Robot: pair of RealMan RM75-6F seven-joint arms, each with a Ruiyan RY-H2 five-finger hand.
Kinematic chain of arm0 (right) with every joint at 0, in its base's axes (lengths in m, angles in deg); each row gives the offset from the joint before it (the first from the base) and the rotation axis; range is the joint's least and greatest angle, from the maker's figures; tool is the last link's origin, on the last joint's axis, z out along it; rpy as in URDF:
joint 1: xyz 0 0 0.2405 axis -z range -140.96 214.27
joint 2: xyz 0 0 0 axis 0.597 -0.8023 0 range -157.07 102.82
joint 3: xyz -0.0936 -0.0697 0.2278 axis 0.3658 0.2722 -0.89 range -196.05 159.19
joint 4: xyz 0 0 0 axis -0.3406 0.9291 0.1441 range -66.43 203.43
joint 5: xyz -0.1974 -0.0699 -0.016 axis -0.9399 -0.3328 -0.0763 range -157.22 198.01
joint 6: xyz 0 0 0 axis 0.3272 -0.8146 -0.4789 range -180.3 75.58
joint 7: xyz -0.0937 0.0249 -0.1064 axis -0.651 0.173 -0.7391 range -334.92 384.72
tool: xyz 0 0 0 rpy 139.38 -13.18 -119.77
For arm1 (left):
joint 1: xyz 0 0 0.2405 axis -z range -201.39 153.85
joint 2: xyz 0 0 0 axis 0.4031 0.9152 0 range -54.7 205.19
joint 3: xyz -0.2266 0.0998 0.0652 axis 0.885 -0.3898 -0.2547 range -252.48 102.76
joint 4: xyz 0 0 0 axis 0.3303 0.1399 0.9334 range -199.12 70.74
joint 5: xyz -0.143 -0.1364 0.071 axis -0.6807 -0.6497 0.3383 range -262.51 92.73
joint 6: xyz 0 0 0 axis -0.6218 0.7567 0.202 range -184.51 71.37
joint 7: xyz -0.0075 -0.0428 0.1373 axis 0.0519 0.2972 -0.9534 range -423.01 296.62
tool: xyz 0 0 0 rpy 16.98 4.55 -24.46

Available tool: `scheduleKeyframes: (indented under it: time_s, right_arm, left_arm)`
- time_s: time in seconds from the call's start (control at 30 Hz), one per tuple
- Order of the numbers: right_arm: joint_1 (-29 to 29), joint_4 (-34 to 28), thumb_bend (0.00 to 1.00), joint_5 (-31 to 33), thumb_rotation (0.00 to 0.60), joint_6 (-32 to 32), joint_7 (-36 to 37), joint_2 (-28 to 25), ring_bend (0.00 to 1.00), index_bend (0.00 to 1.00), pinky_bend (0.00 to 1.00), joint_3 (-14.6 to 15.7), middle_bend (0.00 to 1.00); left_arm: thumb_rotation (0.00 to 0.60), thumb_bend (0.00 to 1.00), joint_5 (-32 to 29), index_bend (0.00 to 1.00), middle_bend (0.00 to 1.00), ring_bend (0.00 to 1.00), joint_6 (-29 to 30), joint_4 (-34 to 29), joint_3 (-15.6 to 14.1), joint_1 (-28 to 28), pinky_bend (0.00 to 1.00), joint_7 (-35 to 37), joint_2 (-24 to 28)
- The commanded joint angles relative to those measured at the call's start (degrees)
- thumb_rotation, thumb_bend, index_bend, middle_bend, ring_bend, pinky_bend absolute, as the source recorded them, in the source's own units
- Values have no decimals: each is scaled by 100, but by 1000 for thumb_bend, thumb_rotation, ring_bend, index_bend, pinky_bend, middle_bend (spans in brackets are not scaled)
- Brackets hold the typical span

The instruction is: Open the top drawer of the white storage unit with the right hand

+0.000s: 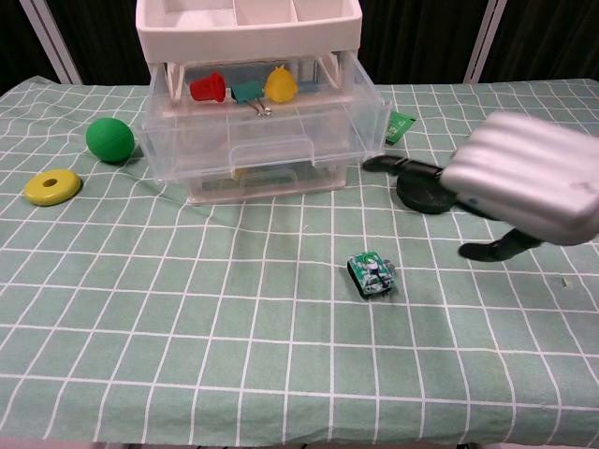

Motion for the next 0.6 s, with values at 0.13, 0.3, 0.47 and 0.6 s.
scheduleKeyframes:
  time_s: [0.13,0.3,0.47,0.6]
  right_arm:
    - [1524,-489,131,578,600,-1970,771,-964,447,90,672,53,521]
    - [2165,-498,168,796,600,-2683,1777,-1326,39,17,169,41,145]
    - [2447,-685,176,930,600,-2622,2733,-1792,0,0,0,146,0]
    - [2485,-650,176,991,600,-2445,3165,-1954,0,0,0,98,0]
  left_arm:
    - [600,0,31,306,229,153,-21,117,39,78,199,3,-130]
    - [600,0,72,306,229,153,-108,72,50,175,199,-119,-177]
    - [600,0,54,306,229,153,-173,-84,61,226,198,-293,-131]
    - [600,0,9,305,228,153,-248,-166,67,264,198,-383,-112]
